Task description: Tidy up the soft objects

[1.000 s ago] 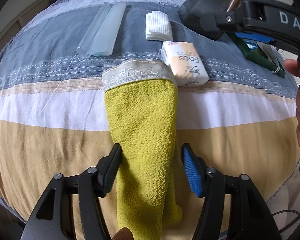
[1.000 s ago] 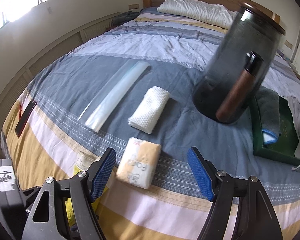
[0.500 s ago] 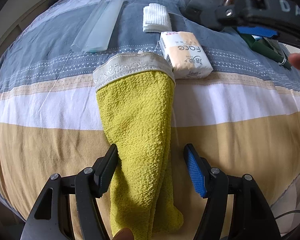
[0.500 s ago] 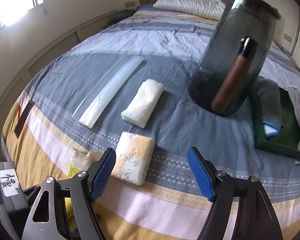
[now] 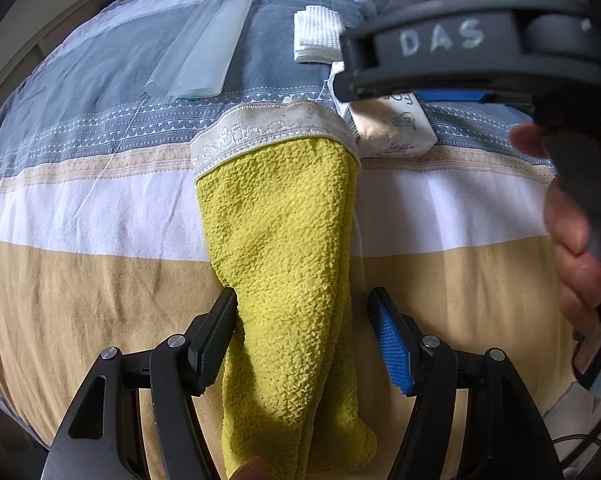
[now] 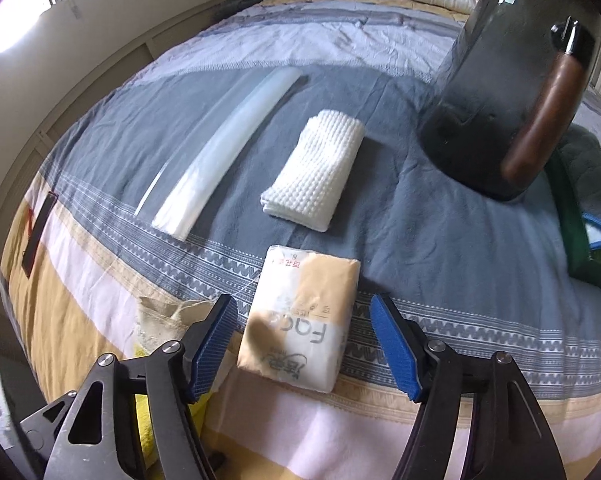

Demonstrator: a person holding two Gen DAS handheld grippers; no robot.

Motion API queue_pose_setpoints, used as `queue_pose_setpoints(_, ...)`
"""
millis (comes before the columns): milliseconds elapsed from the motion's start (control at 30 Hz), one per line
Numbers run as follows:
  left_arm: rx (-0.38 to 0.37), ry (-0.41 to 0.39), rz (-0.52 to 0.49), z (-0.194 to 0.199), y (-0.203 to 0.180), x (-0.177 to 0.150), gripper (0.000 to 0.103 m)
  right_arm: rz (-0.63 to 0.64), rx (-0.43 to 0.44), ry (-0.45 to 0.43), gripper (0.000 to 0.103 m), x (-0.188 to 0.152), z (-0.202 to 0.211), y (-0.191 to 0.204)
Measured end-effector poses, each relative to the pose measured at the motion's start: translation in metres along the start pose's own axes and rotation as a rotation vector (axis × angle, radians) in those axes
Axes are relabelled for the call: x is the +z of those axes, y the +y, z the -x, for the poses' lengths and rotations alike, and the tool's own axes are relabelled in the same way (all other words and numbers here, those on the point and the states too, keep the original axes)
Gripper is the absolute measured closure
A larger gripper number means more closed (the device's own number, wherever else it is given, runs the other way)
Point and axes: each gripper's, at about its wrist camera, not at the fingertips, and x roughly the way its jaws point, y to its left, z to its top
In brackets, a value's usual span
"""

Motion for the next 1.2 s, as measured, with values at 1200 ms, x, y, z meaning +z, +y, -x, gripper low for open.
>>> queue_pose_setpoints(1200,-0.017,-0.005,0.042,0.008,0.029,0.009,0.071,0.024,0.038,0.009,0.054,-0.003,-0.024,-0.005)
